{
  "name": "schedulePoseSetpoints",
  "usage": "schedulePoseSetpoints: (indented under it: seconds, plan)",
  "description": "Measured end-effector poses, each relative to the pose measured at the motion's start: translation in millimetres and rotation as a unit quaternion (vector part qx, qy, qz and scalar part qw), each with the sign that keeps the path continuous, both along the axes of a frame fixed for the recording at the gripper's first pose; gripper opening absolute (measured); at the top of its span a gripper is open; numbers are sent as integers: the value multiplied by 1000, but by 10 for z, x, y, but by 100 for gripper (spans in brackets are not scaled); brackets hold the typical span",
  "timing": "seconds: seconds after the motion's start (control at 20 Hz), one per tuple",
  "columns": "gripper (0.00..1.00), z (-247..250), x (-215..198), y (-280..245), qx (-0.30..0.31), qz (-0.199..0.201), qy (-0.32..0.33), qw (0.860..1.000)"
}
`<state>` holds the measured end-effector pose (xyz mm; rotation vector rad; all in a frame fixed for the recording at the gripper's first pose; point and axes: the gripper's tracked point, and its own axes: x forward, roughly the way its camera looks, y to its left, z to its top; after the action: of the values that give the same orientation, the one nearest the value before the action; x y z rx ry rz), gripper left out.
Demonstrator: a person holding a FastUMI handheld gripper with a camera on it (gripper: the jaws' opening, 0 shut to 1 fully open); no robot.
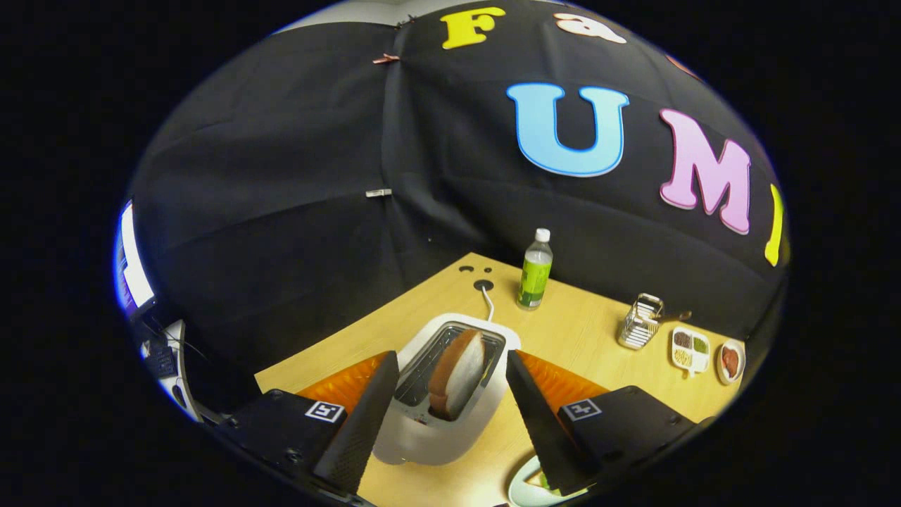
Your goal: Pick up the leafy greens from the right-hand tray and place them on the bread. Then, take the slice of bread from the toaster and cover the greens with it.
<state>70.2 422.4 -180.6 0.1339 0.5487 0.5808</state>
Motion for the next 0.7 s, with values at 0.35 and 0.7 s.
schedulePoseSetpoints:
  seconds: [0.35, 0.7]
  plan:
    - [86, -447, 283, 64, -20, -69, 70, 995]
    - [18, -515, 260, 121, 3, -103, 116, 988]
